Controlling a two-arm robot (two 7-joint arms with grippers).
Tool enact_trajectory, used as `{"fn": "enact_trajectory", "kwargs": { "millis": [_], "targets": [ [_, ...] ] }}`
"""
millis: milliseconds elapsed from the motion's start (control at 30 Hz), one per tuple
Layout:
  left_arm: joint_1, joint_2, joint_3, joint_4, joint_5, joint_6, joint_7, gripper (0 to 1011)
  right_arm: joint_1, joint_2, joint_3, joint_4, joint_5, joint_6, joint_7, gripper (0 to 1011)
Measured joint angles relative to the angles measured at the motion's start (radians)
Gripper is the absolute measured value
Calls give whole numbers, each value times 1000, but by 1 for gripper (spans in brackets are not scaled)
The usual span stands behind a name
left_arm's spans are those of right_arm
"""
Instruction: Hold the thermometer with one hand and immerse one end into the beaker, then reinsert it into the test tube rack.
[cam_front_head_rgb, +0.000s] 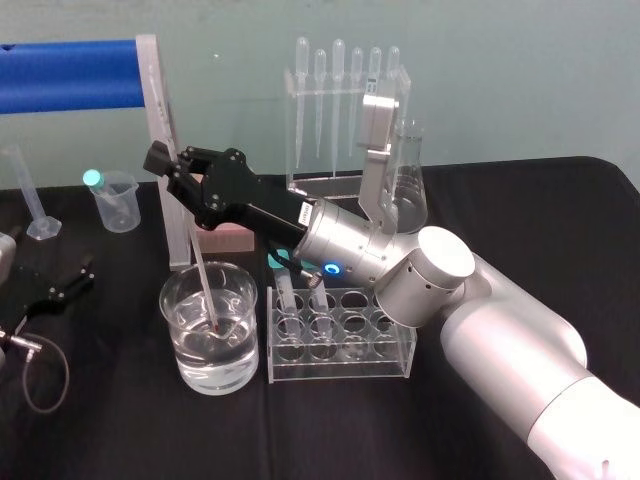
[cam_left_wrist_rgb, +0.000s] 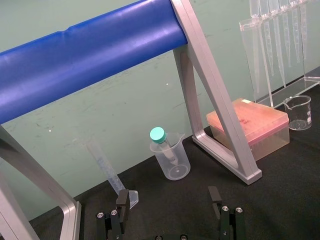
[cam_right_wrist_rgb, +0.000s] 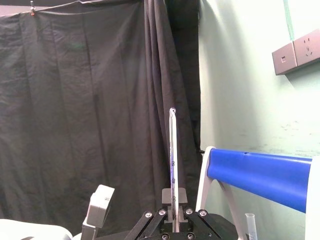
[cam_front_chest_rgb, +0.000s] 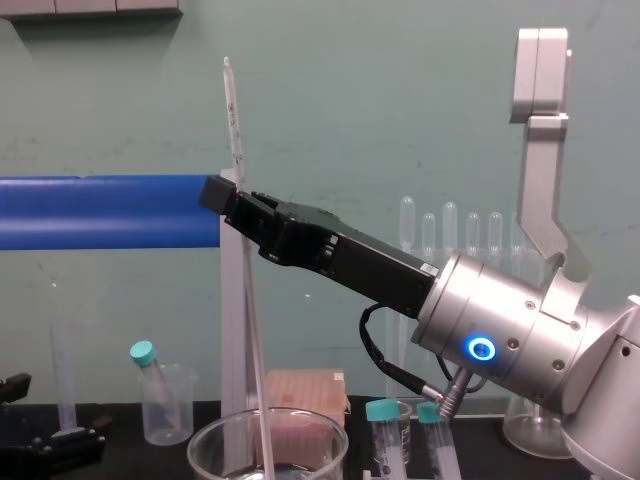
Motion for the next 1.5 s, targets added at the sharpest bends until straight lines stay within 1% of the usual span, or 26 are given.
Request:
{"fn": "enact_trajectory", "kwargs": {
  "millis": [1500],
  "targets": [
    [0, 0, 0, 0, 0, 0, 0, 1008, 0, 0, 0, 0, 0, 0, 0, 56]
  ]
}}
